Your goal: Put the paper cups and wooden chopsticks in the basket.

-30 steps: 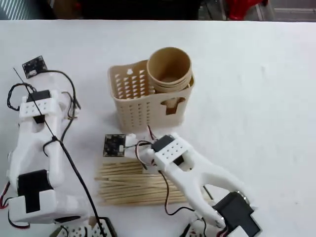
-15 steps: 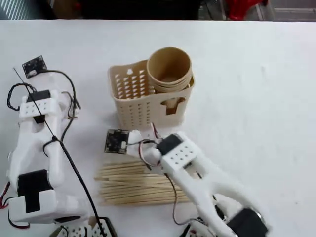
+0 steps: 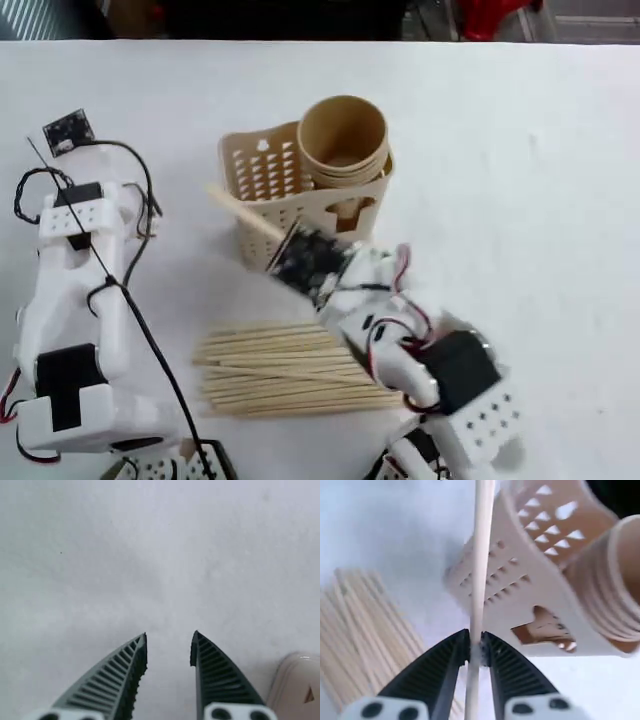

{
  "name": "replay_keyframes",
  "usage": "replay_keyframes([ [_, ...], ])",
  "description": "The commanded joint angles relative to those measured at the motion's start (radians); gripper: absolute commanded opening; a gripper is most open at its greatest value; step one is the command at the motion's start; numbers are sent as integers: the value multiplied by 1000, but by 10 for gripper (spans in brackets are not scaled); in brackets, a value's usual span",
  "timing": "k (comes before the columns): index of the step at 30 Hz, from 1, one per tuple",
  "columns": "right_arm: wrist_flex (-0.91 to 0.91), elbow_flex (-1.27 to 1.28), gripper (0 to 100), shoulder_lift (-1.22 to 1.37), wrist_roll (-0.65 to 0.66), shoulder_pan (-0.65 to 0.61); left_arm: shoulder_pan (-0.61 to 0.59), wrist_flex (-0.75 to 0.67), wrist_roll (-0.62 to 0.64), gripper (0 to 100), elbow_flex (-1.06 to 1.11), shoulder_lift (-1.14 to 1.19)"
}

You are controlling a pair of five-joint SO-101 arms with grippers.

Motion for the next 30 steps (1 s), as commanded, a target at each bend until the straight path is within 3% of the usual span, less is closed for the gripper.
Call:
replay_keyframes([
  [1,-28,-255,16,61,-115,50,-10,-20,6,162,-3,-48],
  [8,-412,-488,18,315,-466,47,-10,-34,6,162,14,-48],
  [11,-627,-486,18,415,-543,47,-16,-44,6,162,17,-50],
  [17,-766,-477,18,601,-551,4,-25,-44,6,162,14,-50],
  [23,-980,-324,17,622,-549,-19,-25,-44,6,162,15,-48],
  [30,-966,-203,19,618,-548,-16,-27,-44,6,162,15,-48],
])
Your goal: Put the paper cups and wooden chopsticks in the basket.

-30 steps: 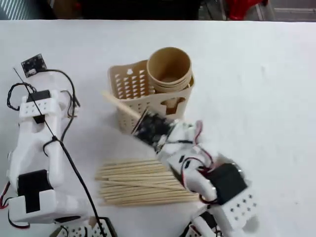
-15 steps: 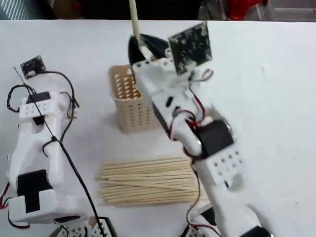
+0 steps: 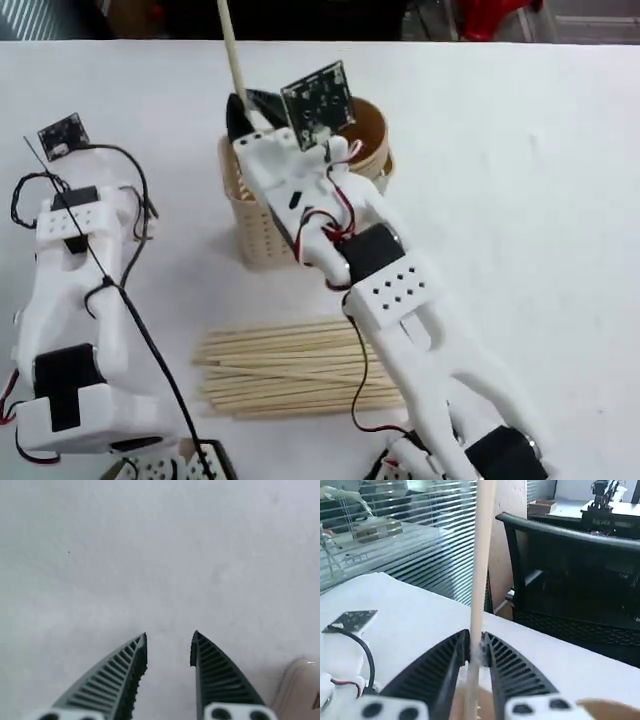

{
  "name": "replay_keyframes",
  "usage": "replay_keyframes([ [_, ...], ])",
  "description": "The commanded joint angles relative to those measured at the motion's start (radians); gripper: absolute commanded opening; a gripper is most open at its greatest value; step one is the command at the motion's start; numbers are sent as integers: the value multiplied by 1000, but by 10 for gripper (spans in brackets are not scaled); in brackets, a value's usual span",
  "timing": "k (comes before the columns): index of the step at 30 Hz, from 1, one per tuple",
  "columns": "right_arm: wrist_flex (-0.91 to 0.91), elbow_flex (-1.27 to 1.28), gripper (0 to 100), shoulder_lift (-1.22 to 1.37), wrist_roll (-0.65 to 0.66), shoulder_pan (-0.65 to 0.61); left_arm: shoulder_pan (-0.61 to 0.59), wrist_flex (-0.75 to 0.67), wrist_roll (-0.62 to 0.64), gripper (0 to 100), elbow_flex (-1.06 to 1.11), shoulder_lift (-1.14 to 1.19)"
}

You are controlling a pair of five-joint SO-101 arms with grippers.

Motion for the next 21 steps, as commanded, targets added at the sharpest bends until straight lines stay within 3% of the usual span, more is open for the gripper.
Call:
replay_keyframes([
  [1,13,-11,25,-12,-5,-4,-8,-18,6,162,-8,-48],
  [6,88,-12,178,-12,-14,-10,-8,-18,6,162,-8,-50],
  [13,139,-12,108,-62,-9,-10,-8,-18,6,162,-6,-50],
  [17,424,6,14,-202,-12,-5,-12,-15,6,162,-6,-50],
  [21,816,75,71,-438,-6,51,-30,-18,6,162,-14,-50],
])
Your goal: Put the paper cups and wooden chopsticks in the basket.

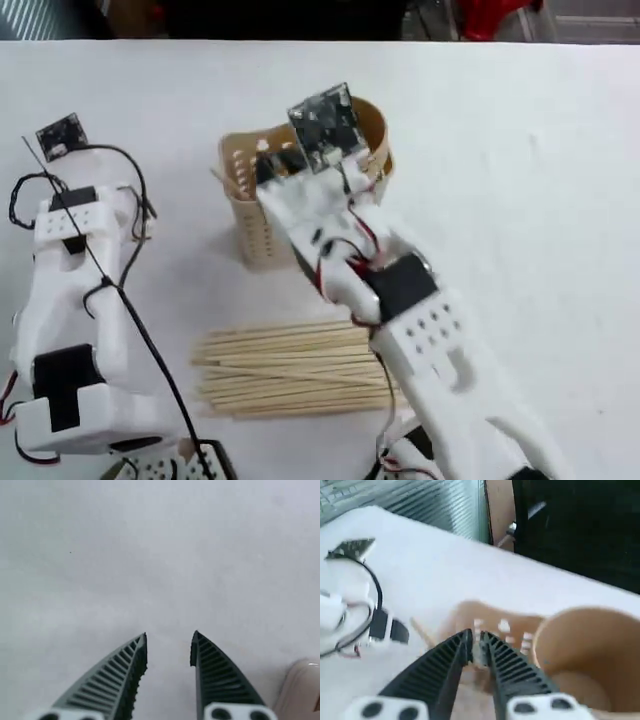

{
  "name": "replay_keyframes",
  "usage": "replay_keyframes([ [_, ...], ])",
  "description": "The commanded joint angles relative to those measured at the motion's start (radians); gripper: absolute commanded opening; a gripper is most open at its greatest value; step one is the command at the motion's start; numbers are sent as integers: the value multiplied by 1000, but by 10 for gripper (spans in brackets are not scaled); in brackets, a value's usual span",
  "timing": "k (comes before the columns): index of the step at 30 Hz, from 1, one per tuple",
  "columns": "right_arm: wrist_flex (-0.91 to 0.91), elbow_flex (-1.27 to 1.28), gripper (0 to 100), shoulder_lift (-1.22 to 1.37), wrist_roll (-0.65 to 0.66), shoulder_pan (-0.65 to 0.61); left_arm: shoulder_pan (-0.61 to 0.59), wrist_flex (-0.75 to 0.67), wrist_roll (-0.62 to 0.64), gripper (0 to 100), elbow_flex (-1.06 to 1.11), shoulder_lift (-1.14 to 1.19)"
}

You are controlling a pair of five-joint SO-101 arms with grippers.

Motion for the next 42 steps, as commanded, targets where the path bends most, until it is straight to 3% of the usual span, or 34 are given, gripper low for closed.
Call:
replay_keyframes([
  [1,338,26,87,-231,3,81,-15,-18,6,162,-14,-50],
  [6,406,48,88,-282,330,139,-13,-18,6,162,-9,-50],
  [10,475,112,88,-113,551,35,-13,-18,6,162,-11,-48],
  [14,424,184,88,117,652,-81,-15,-18,6,162,-11,-48],
  [21,148,227,88,412,715,-127,-13,-18,6,162,-9,-48],
  [42,73,224,88,671,802,-73,-13,-18,6,162,-9,-48],
])
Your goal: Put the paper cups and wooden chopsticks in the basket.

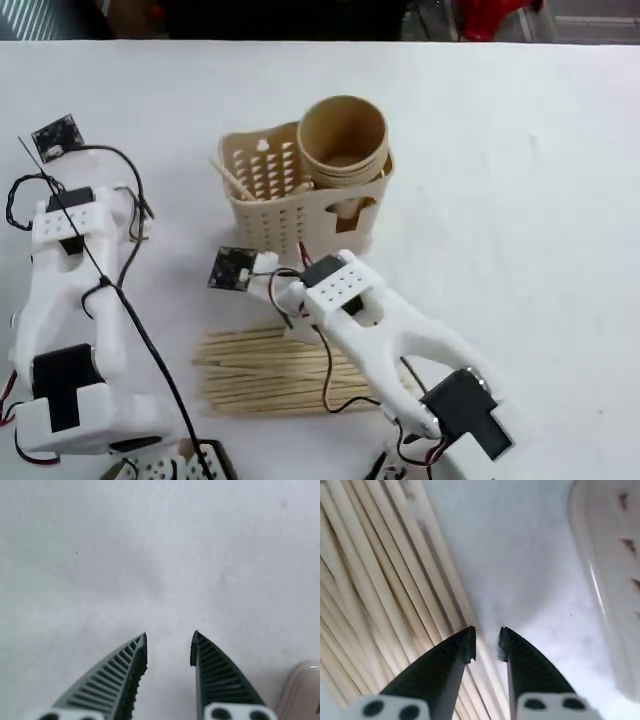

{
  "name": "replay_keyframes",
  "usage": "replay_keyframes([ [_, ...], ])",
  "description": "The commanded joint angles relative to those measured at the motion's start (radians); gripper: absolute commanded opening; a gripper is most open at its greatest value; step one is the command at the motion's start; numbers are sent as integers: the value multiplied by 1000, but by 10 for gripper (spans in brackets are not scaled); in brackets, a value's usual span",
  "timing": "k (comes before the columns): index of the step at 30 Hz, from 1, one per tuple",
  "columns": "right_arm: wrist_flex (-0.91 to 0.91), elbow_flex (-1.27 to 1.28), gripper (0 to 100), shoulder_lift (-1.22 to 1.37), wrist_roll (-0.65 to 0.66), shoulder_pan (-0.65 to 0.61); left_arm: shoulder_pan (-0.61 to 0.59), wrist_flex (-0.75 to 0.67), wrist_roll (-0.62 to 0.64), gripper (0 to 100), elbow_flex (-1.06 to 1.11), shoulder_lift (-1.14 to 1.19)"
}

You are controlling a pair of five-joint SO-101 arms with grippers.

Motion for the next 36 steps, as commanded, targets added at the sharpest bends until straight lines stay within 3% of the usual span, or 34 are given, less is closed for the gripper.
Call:
replay_keyframes([
  [1,-22,-2,88,33,34,10,-8,-18,6,162,-9,-48],
  [10,24,8,192,24,94,12,-8,-18,6,162,-9,-48],
  [18,87,9,115,22,158,5,-8,-18,6,162,-11,-48],
  [36,85,60,117,-4,178,-24,-8,-18,6,162,-9,-48],
])
